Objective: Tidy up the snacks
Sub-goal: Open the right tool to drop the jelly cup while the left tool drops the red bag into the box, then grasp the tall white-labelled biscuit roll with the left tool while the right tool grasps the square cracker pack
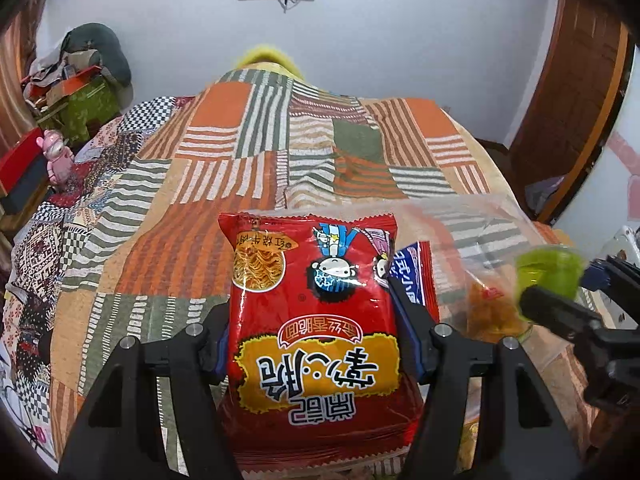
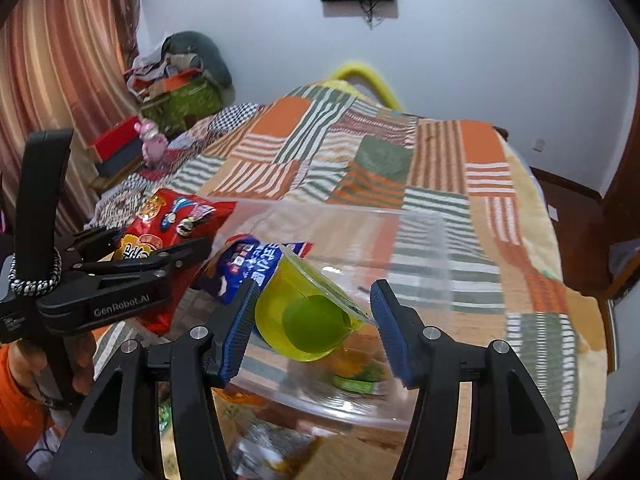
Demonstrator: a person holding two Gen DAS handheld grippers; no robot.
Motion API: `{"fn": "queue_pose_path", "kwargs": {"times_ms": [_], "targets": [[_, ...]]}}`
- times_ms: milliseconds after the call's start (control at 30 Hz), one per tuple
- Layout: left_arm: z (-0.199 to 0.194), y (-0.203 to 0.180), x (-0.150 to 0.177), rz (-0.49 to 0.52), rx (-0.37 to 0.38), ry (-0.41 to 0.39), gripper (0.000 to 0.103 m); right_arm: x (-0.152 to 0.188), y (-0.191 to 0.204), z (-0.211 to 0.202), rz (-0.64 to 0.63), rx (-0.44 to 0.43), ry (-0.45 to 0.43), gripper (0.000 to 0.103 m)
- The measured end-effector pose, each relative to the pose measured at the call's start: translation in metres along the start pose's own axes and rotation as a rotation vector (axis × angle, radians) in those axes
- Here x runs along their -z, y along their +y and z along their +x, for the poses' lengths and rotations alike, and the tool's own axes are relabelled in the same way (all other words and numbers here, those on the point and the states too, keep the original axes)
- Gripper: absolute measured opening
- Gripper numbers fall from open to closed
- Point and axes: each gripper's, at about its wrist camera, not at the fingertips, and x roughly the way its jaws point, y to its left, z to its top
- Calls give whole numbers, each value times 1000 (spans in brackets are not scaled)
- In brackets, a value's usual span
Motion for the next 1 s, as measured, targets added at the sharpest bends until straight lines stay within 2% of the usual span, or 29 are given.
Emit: {"fn": "queue_pose_path", "kwargs": {"times_ms": [167,267,433,733,1000], "targets": [[1,-4,4,25,6,14,65,5,6,8,-11,-3,37,55],[-4,-5,6,32,28,20,69,6,8,11,-17,-6,64,54],[-22,-6,7,47,42,3,71,4,8,-5,-23,-18,36,54],[-77,6,13,46,48,-45,72,8,4,-43,-14,13,-22,54],[-102,21,40,67,13,-20,72,26,-2,-71,6,47,-42,55]]}}
